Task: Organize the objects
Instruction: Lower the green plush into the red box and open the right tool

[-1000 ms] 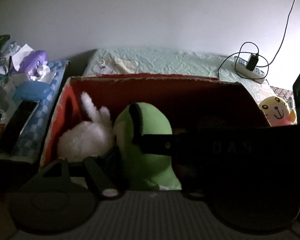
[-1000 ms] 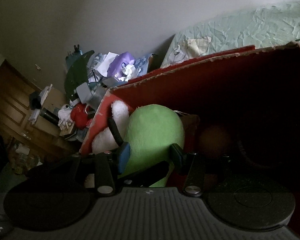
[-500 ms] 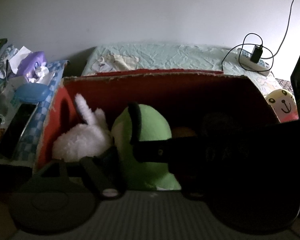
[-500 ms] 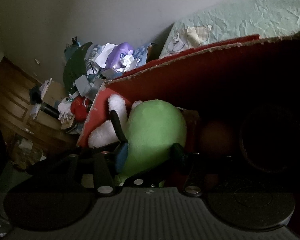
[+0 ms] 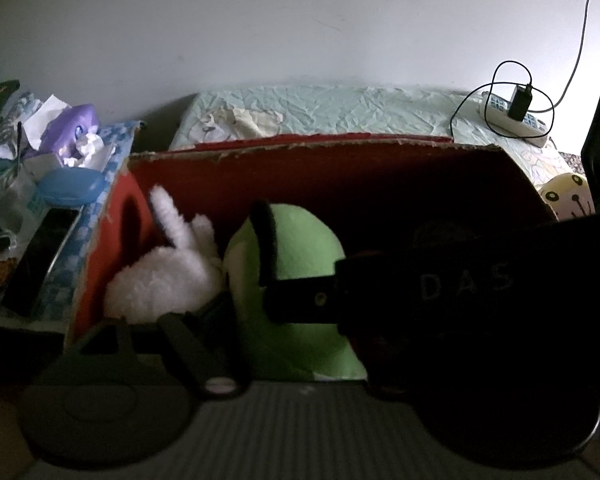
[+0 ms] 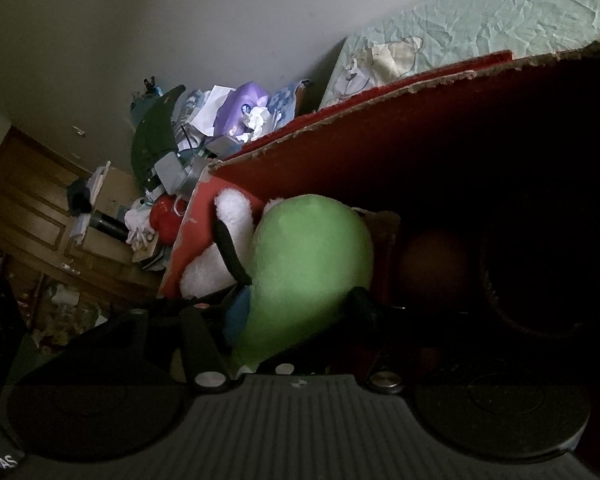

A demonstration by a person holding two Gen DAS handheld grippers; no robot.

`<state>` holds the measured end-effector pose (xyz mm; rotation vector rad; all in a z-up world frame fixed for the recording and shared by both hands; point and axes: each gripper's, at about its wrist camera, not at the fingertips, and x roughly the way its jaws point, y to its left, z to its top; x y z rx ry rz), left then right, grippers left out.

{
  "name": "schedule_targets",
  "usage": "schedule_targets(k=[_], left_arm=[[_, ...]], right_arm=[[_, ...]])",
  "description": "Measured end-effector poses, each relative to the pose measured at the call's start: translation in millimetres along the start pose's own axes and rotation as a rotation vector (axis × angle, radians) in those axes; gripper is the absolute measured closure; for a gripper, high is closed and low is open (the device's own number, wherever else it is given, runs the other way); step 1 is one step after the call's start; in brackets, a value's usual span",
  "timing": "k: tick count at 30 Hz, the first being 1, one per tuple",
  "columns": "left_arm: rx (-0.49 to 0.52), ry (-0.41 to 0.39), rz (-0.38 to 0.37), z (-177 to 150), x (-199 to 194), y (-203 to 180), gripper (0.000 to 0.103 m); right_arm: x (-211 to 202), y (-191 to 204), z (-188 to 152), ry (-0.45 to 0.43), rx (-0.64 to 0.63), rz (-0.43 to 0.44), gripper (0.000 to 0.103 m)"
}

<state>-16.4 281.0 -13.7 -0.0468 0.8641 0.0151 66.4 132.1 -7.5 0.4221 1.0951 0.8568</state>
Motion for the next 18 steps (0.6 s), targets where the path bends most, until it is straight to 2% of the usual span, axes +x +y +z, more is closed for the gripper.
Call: schedule_targets(k=[18], left_arm=[[0.011,0.014,0.001,1.0,0.9,0.7,0.024]], right_arm=[[0.4,-0.6,-1.6,0.007,0.006,0.005,0.039]])
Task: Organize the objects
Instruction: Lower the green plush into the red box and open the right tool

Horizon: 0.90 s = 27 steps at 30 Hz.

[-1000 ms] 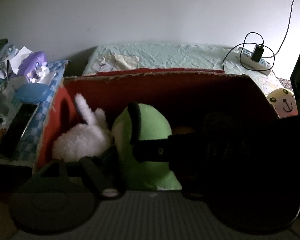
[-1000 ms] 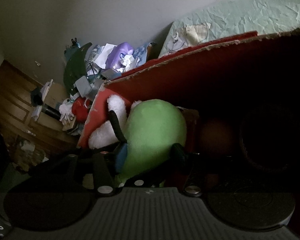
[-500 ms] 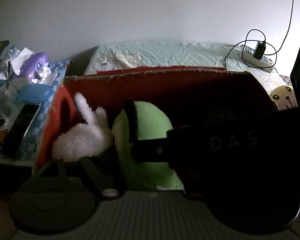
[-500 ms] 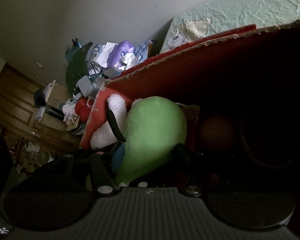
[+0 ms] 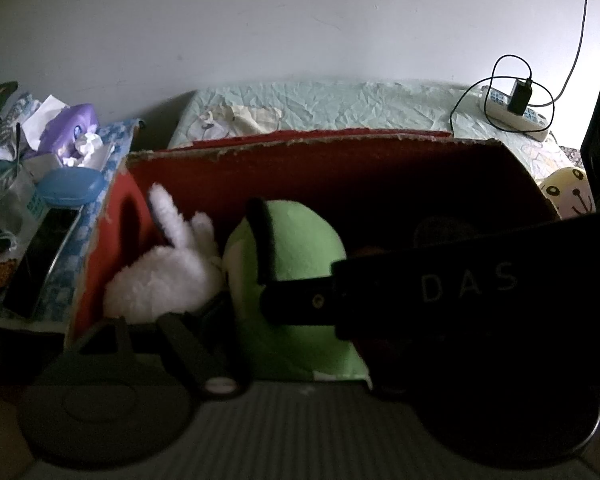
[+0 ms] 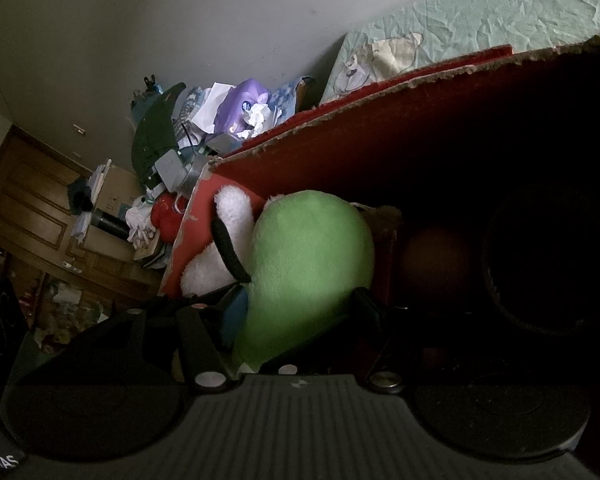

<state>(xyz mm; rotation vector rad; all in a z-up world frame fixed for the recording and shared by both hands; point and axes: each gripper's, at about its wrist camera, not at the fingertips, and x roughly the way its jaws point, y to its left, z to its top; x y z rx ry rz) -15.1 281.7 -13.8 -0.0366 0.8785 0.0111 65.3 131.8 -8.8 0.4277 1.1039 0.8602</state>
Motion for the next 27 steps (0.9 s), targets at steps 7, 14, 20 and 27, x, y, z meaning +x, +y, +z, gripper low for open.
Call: schedule_targets(k=[7,14,20,27], left_arm=[[0.001,0.002,0.000,0.1,0.0,0.6,0.024],[0.002,0.002,-0.001,0.4,0.2,0.9,0.024],[0.001,0.003,-0.001,0.5,-0.1,0.1,0.024],[0.000,0.003,0.001,0.0,-0.9,-1.1,0.024]], right_arm=[[0.5,-0.8,0.4,0.005,0.002,0.003,0.038],[0.6,-0.8,0.4,0.011,0.001,0.010,0.037],[0.8,-0.6,0.8,0.013,0.002,0.012,0.037],[-0.2,-0.9,0.6,0.014,0.007,0.018,0.036]])
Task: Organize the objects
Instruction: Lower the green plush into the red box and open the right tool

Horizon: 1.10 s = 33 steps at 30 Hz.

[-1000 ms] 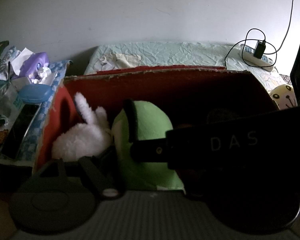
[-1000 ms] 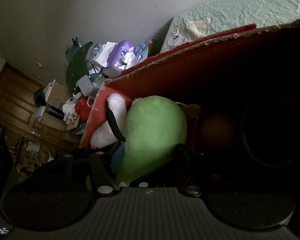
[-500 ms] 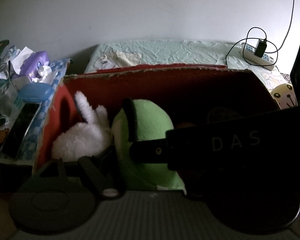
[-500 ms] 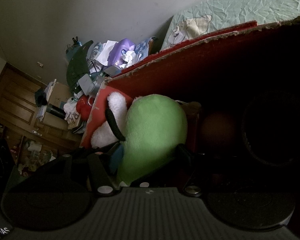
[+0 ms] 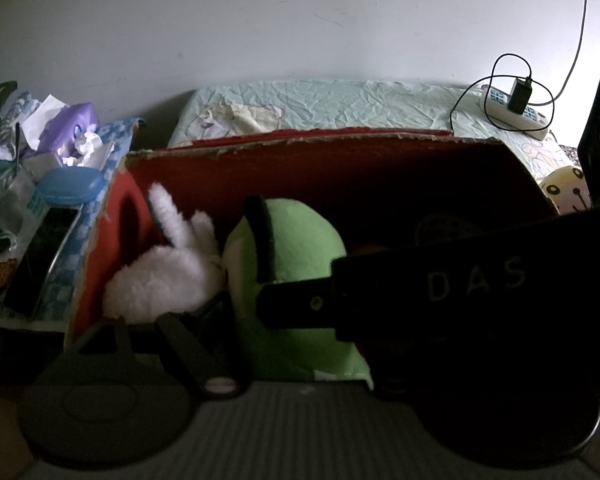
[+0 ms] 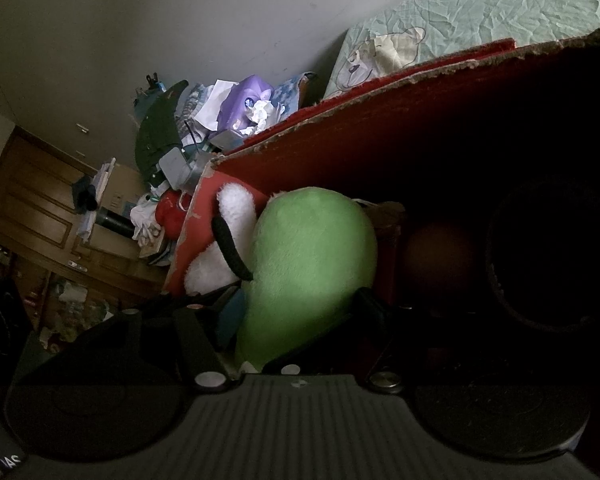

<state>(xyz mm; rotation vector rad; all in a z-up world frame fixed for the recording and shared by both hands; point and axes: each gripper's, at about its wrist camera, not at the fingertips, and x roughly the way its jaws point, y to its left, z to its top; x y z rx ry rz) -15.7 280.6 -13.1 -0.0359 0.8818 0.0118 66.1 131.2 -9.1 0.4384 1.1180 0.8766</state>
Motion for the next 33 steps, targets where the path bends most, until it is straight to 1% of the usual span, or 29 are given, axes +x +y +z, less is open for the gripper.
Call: schedule_targets(k=[29,33], left_arm=[[0.002,0.004,0.003,0.7,-2.7,-1.2,0.024],[0.000,0.006,-0.002,1.4,-4.6,0.1,0.024]], right_arm=[[-1.8,-0.9,0.2,0.012,-0.001,0.030,0.034],[-1.5,-2.2,0.9,0.015,0.005,0.039,0.032]])
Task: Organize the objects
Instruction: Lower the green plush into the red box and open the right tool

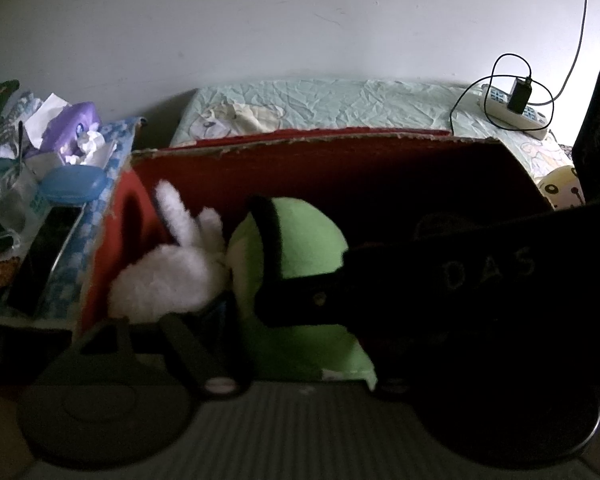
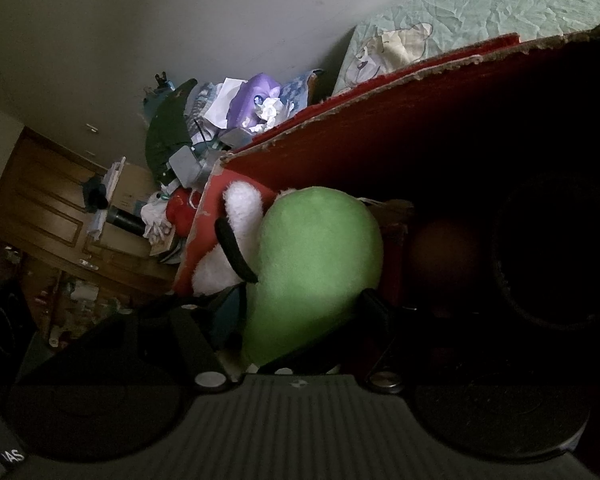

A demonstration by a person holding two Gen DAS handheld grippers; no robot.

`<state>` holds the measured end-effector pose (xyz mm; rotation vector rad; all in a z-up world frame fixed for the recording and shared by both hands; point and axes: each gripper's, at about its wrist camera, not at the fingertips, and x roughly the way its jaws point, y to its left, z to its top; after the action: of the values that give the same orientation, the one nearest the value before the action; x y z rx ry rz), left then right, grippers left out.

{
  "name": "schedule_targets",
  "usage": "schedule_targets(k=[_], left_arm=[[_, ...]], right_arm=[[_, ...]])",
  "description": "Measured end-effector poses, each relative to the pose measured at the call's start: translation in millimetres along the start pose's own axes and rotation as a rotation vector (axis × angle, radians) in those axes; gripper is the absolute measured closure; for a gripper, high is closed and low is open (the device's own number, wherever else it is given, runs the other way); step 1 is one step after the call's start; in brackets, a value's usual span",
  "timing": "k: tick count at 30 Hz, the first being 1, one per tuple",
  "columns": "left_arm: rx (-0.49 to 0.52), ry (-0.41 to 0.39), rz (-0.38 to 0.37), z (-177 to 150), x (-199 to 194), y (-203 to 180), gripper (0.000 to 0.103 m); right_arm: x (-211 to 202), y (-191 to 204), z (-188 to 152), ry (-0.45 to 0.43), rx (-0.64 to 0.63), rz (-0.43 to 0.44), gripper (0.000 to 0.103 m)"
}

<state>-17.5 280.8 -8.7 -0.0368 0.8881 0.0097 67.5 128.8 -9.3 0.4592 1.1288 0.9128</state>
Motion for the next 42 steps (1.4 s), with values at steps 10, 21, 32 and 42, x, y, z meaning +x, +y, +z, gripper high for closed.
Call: schedule_targets(k=[10,21,32,42], left_arm=[[-0.014,0.005,-0.002,0.7,-3.6,4.3,0.025],[0.000,0.011,0.028,-0.6,-5.1,-0.7,0.025],[0.018,0.025,0.098,-5.4,-9.3,-15.5,0.023],[0.024,-0.013,0.174,-6.9,-36.2,-34.8,0.017]], right_arm=[[-2.0,3.5,0.7,-0.008,-0.030,-0.031,0.032],[-40.1,5.2,-9.1,-0.125,-0.032,-0.028,0.033],[-72.0,1.4,-35.5,-0.247,-0.072,-0.008,0.035],[-97.2,-5.3,-51.1,-0.304,-0.104,0.057,0.038]])
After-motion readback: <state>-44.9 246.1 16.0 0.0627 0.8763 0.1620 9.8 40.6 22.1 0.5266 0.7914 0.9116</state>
